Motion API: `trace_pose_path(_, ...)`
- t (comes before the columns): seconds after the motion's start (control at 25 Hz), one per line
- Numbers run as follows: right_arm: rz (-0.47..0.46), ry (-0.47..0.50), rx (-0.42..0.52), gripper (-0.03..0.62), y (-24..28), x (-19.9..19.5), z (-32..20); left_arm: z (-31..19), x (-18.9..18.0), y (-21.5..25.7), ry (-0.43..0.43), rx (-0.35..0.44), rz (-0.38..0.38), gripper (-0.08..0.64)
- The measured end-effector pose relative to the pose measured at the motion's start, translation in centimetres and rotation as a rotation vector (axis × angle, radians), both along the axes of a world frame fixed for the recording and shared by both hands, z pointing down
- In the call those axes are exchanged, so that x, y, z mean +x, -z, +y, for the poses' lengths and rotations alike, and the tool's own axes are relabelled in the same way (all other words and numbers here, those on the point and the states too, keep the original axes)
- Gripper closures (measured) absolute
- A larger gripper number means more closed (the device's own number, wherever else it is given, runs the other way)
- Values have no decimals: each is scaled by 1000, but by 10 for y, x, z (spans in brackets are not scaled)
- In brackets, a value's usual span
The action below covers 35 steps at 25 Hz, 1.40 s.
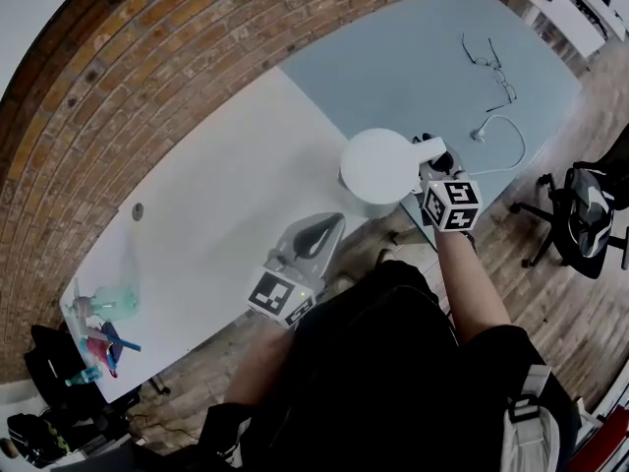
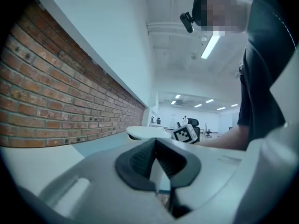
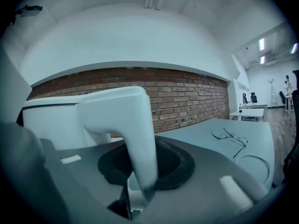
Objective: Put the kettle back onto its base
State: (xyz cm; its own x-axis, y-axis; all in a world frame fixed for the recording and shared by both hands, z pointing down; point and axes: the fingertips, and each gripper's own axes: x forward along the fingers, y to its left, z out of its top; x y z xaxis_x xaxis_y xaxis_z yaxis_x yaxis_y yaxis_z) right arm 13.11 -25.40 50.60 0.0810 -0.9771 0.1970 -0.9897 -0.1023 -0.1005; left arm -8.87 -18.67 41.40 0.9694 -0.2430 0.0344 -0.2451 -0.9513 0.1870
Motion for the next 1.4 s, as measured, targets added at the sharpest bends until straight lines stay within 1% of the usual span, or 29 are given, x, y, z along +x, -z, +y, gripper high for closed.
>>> trace_pose_path(0.12, -4, -41, 1, 509, 1, 28, 13, 5, 25, -2, -43, 3, -1, 557)
trace_pose_path(0.24, -6, -64, 8, 509, 3, 53, 20, 4, 51, -6, -88, 23, -8, 557)
trace_pose_path(0.32, -7, -69, 13, 509, 5, 67, 22, 0, 68, -1, -91, 31, -26, 557)
trace_pose_path(0.4, -12, -67, 17, 508, 6, 78, 24, -3, 82, 2, -83, 36, -25, 557)
trace_pose_path(0.52, -25, -63, 24, 508, 7, 96, 25, -3, 100, 5, -63, 19, -23, 557)
trace_pose_path(0.68, -32, -61, 32, 508, 7, 113, 25, 2, 121, 0, -77, 23, -23, 557)
trace_pose_path(1.0, -54, -73, 44, 508, 7, 132, 25, 1, 138, -4, -83, 25, -31, 557)
trace_pose_path(1.16, -42, -92, 43, 506, 6, 136, 26, -2, 138, -9, -110, 32, -19, 557)
trace_pose_path(1.4, -47, -146, 44, 505, -1, 142, 31, -12, 140, -3, -133, 10, -57, 557)
